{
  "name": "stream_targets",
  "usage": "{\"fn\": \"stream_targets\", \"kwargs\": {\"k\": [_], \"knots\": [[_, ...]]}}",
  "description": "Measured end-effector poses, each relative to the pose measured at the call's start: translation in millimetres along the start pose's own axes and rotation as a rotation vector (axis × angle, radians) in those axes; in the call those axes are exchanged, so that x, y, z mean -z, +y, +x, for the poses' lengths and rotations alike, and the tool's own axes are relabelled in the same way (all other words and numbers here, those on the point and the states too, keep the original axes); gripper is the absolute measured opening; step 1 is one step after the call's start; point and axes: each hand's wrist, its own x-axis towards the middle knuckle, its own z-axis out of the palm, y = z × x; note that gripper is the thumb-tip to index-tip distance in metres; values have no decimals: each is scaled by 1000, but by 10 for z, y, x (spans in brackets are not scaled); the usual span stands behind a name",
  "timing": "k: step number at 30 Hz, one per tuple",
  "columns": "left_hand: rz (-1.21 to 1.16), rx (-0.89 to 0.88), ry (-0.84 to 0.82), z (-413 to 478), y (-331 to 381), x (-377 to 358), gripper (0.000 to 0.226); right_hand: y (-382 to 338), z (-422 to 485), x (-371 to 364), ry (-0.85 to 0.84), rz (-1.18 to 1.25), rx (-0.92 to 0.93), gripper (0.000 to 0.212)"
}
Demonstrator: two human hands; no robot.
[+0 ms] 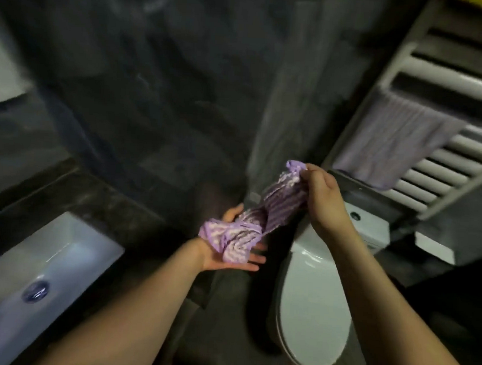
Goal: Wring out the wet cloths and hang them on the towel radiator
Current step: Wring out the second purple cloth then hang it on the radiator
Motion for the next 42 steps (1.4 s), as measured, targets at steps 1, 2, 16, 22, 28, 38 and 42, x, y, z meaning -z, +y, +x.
{"fn": "stream_targets", "kwargs": {"k": [1,2,16,22,28,38,42], "knots": [[32,-18,-11,124,-18,-112,79,34,47,197,44,37,-31,42],[77,-61,0,275,-44,-290,72,61,72,441,84,64,-55,40],[976,-674,71,1687,74,-2487,25,294,571,2582,89,166,-20,39],[906,-545,-74,1992,-35,-3071,32,551,724,3216,144,40,-37,37],[913,-618,-81,2338,-62,-3773,13,600,700,3934,229,-50,-51,38],[976,-705,-35,2430,-279,-4489,25,591,398,4527,248,308,-66,32],[1050,-589,-250,2394,-412,-4607,37,541,305,4571,283,280,-47,9]]}}
